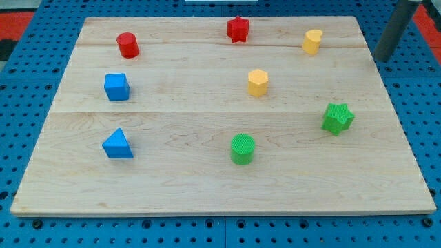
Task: Slide the yellow hexagon to the yellow heart
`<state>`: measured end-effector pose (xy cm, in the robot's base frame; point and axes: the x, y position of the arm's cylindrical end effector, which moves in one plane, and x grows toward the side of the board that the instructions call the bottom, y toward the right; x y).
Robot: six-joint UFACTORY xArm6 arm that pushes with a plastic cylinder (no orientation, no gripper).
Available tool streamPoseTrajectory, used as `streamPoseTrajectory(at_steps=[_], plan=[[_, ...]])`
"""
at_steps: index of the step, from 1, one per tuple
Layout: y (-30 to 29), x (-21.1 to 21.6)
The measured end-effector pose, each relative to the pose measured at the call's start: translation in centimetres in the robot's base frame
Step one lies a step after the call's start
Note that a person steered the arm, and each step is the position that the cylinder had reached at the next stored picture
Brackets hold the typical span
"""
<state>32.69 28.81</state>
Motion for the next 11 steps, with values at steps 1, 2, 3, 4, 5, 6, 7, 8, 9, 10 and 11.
streamPoseTrajectory(at_steps=[1,2,3,4,5,6,7,8,9,10,11], plan=[[-4.2,2.7],[-8.2,5.2],[-11.0,7.8],[-15.8,9.6],[-23.1,9.8],[-25.5,8.1],[-23.6,4.5],[-21.0,2.6],[-17.6,2.0],[-17.2,2.2],[-15.9,2.2]])
